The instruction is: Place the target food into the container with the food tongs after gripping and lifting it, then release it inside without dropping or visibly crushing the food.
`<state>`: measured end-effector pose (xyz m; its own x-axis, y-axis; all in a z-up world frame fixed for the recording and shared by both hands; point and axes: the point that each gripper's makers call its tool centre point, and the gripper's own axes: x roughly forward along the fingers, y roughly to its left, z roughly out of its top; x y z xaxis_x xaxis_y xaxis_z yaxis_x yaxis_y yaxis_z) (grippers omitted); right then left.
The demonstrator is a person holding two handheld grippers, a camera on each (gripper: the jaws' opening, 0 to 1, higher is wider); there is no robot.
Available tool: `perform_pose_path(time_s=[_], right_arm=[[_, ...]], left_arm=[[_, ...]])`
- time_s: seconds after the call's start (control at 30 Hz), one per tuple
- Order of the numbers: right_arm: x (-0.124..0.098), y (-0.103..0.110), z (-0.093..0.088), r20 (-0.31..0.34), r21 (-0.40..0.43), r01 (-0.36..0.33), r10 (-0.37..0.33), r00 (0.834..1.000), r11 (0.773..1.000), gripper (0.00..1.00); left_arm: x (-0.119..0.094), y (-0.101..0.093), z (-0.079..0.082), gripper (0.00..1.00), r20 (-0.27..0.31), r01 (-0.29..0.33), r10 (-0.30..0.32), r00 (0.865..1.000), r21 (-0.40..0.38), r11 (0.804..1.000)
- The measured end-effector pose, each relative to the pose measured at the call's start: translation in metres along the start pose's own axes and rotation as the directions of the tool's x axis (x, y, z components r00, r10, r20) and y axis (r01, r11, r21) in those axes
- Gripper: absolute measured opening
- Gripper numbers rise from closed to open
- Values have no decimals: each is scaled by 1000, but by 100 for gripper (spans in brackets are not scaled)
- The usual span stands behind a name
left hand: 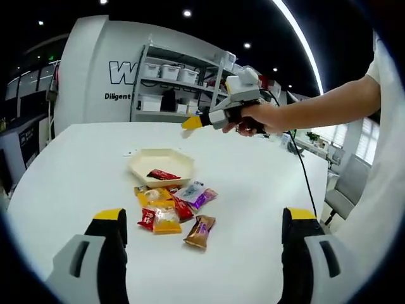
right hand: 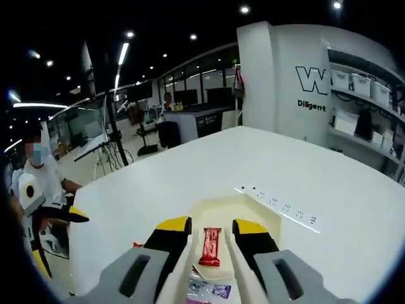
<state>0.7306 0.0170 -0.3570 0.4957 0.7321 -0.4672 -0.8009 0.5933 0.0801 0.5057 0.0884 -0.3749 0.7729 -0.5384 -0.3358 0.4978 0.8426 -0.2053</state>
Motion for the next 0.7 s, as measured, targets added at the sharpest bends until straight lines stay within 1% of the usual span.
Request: perform_pose_path(time_s=[0.1,0.23,0.3,0.33,0.47,0.6,0.7], right_arm=[[-5,9,-19,-30,3,-3,3,1000,1000,21],[-8,11,-38,-57,10,-7,7,998,1000,21],[-9,12,-43,-64,15,-9,10,998,1000,21],[-10,15,-48,-68,28,-13,15,998,1000,21],[-10,20,-65,-96,30,-19,21,995,999,21],[-9,24,-82,-119,44,-29,34,992,999,21],[-9,31,-98,-149,41,-42,47,988,998,21]], left_arm=[[-1,-1,-1,99,-3,0,0,1000,-5,1000],[0,-2,-4,99,-10,1,-1,1000,-9,1000],[0,-3,-5,98,-12,3,-3,1000,-9,1000],[0,-5,-5,98,-14,5,-5,1000,-5,1000],[1,-6,-6,98,-18,10,-10,1000,-12,1000],[2,-4,-7,97,-17,13,-13,1000,-14,1000],[2,-5,-7,97,-19,13,-13,1000,-10,1000]])
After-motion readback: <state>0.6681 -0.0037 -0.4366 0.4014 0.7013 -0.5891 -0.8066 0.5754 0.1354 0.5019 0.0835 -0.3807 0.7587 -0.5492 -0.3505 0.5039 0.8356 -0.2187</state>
